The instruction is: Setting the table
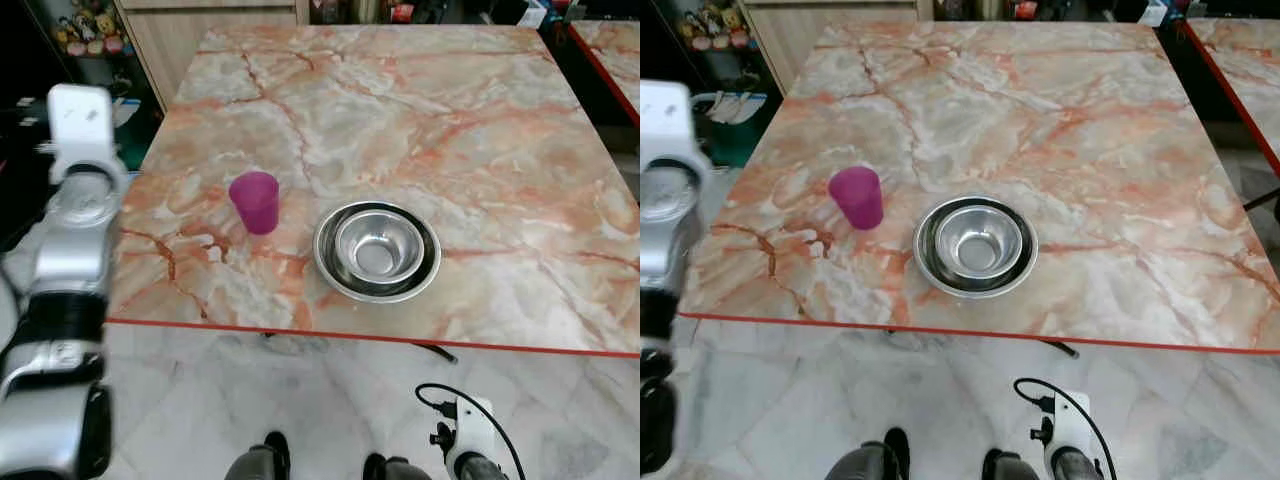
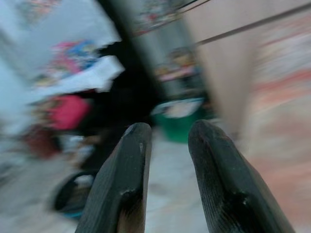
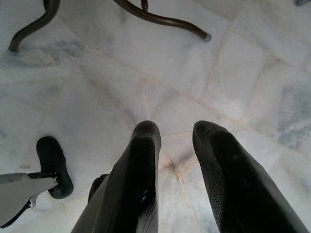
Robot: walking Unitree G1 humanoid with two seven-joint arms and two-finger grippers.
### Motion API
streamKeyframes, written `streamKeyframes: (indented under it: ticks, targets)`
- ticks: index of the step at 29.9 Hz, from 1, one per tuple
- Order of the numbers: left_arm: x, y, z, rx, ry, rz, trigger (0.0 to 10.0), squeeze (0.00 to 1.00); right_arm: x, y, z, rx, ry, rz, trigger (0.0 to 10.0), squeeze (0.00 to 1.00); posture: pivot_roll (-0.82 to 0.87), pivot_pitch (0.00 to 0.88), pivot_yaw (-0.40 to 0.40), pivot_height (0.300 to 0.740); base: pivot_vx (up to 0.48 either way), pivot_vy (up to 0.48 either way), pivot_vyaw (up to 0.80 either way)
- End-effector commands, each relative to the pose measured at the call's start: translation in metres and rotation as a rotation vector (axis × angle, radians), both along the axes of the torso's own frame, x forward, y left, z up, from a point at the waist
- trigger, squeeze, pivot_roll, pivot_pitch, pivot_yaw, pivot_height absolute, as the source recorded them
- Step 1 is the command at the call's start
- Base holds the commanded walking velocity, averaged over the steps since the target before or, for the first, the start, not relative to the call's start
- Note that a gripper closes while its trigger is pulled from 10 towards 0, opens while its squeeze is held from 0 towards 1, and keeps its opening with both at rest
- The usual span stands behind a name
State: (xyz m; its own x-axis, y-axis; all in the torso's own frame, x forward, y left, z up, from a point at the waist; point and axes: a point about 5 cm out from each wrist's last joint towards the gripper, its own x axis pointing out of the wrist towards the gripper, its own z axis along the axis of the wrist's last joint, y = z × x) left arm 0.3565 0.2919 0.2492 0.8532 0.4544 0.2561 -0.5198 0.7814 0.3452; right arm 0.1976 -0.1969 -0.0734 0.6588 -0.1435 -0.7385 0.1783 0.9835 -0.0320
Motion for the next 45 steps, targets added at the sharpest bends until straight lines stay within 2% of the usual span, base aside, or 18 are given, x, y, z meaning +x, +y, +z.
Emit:
streamKeyframes:
  ticks: [1, 3, 5, 7, 10, 11, 17, 18, 21, 23, 24, 25, 28, 30, 32, 35, 38, 45]
  targets:
    - [-0.012, 0.024, -0.027, 0.021, 0.063, 0.128, 10.0, 0.00, -0.008, 0.002, -0.005, 0.008, 0.029, -0.005, 10.0, 0.00, 0.04, 0.139, 0.043, 0.740, 0.000, 0.000, 0.00]
    - [-0.024, 0.042, -0.052, 0.034, 0.134, 0.226, 10.0, 0.00, -0.008, 0.003, -0.005, 0.010, 0.028, -0.005, 10.0, 0.00, 0.03, 0.135, 0.045, 0.740, 0.000, 0.000, 0.00]
    - [-0.028, 0.047, -0.060, 0.048, 0.161, 0.262, 10.0, 0.00, -0.008, 0.003, -0.005, 0.011, 0.028, -0.006, 10.0, 0.00, 0.03, 0.135, 0.045, 0.740, 0.000, 0.000, 0.00]
    - [-0.052, 0.069, -0.091, 0.048, 0.231, 0.397, 10.0, 0.00, -0.009, 0.004, -0.005, 0.013, 0.026, -0.012, 10.0, 0.00, 0.03, 0.128, 0.045, 0.740, 0.000, 0.000, 0.00]
    - [-0.075, 0.084, -0.120, 0.053, 0.312, 0.505, 10.0, 0.00, -0.009, 0.003, -0.005, 0.011, 0.027, -0.013, 10.0, 0.00, 0.03, 0.123, 0.045, 0.740, 0.000, 0.000, 0.00]
    - [-0.087, 0.089, -0.136, 0.043, 0.366, 0.546, 10.0, 0.00, -0.010, 0.003, -0.005, 0.010, 0.028, -0.013, 10.0, 0.00, 0.03, 0.120, 0.043, 0.740, 0.000, 0.000, 0.00]
    - [-0.120, 0.092, -0.185, 0.001, 0.546, 0.595, 10.0, 0.00, -0.010, 0.003, -0.006, 0.010, 0.029, -0.011, 10.0, 0.00, 0.02, 0.118, 0.043, 0.740, 0.000, 0.000, 0.00]
    - [-0.129, 0.087, -0.202, -0.029, 0.610, 0.584, 10.0, 0.00, -0.011, 0.002, -0.006, 0.010, 0.030, -0.011, 10.0, 0.00, 0.02, 0.116, 0.041, 0.740, 0.000, 0.000, 0.00]
    - [-0.140, 0.075, -0.227, -0.064, 0.703, 0.524, 10.0, 0.00, -0.011, 0.002, -0.006, 0.007, 0.032, -0.011, 10.0, 0.00, 0.02, 0.116, 0.042, 0.740, 0.000, 0.000, 0.00]
    - [-0.145, 0.062, -0.243, -0.089, 0.774, 0.460, 10.0, 0.00, -0.012, 0.002, -0.006, 0.007, 0.033, -0.010, 10.0, 0.00, 0.01, 0.115, 0.043, 0.740, 0.000, 0.000, 0.00]
    - [-0.145, 0.062, -0.243, -0.089, 0.774, 0.460, 10.0, 0.00, -0.012, 0.002, -0.006, 0.007, 0.033, -0.010, 10.0, 0.00, 0.01, 0.115, 0.043, 0.740, 0.000, 0.000, 0.00]
    - [-0.148, 0.050, -0.256, -0.137, 0.823, 0.399, 10.0, 0.00, -0.012, 0.002, -0.007, 0.008, 0.034, -0.009, 10.0, 0.00, 0.01, 0.114, 0.042, 0.740, 0.000, 0.000, 0.00]
    - [-0.149, 0.030, -0.271, -0.193, 0.875, 0.297, 10.0, 0.00, -0.012, 0.003, -0.007, 0.009, 0.035, -0.007, 10.0, 0.00, 0.01, 0.115, 0.041, 0.740, 0.000, 0.000, 0.00]
    - [-0.147, 0.019, -0.276, -0.200, 0.875, 0.236, 10.0, 0.00, -0.013, 0.003, -0.007, 0.009, 0.035, -0.007, 10.0, 0.00, 0.01, 0.115, 0.041, 0.740, 0.000, 0.000, 0.00]
    - [-0.142, 0.000, -0.283, -0.281, 0.870, 0.143, 10.0, 0.00, -0.012, 0.003, -0.007, 0.008, 0.034, -0.007, 10.0, 0.00, 0.01, 0.122, 0.041, 0.740, 0.000, 0.000, 0.00]
    - [-0.136, -0.011, -0.284, -0.325, 0.854, 0.082, 10.0, 0.00, -0.012, 0.003, -0.006, 0.009, 0.033, -0.008, 10.0, 0.00, 0.01, 0.130, 0.040, 0.740, 0.000, 0.000, 0.00]
    - [-0.126, -0.034, -0.286, -0.391, 0.826, -0.043, 10.0, 0.00, -0.011, 0.003, -0.006, 0.010, 0.031, -0.010, 10.0, 0.00, 0.02, 0.138, 0.041, 0.740, 0.000, 0.000, 0.00]
    - [-0.126, -0.041, -0.289, -0.427, 0.829, -0.067, 10.0, 0.00, -0.011, 0.003, -0.006, 0.011, 0.029, -0.012, 10.0, 0.00, 0.01, 0.141, 0.042, 0.740, 0.000, 0.000, 0.00]
